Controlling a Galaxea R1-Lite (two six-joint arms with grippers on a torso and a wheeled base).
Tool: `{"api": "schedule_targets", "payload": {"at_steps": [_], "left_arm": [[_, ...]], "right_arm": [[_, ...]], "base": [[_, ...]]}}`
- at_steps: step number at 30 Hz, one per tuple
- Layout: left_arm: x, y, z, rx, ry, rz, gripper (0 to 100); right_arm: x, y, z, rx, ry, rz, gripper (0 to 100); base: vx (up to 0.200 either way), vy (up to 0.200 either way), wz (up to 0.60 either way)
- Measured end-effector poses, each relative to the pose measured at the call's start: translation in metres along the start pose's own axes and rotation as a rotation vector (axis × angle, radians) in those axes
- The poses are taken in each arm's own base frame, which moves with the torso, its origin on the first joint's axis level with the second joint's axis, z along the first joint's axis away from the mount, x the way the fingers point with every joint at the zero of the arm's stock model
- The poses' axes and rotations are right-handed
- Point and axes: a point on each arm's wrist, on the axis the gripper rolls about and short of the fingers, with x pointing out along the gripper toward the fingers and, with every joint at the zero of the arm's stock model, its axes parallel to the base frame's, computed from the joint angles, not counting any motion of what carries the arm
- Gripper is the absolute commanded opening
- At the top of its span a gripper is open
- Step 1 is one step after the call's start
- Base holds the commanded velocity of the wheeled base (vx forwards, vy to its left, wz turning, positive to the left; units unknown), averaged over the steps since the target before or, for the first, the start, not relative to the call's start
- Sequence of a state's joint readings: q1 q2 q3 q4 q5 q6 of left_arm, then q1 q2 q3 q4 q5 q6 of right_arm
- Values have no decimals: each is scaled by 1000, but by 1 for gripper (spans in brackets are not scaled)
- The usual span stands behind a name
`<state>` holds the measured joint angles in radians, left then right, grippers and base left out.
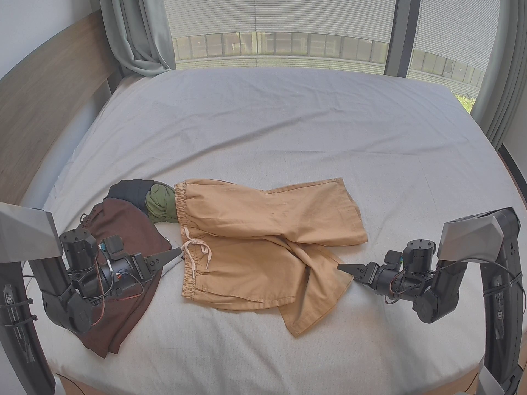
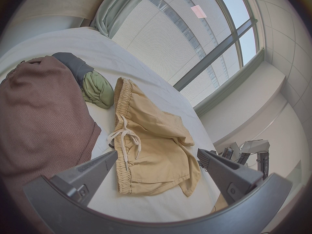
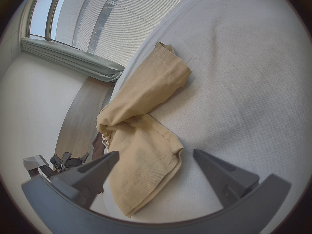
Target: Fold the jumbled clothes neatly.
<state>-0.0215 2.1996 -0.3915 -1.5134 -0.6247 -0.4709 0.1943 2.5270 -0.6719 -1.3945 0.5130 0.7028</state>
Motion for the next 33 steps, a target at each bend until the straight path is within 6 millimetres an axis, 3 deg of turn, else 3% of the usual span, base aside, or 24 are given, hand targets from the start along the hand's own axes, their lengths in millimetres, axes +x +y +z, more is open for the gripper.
{"api": "schedule_targets", "payload": {"at_steps": [13,22,33], "left_arm": [[1,-1,-1,-2,4,-3,100],[1,-1,-1,-29,5,-4,100],[1,-2,0,-30,-6,-11,100]], "right_arm": [[-2,-2,4,-3,-19,1,0],[-16,-7,35,-25,-131,5,0],[-10,-10,59,-58,-269,-35,0]], "base": [[0,0,0],[0,0,0],[0,0,0]]}}
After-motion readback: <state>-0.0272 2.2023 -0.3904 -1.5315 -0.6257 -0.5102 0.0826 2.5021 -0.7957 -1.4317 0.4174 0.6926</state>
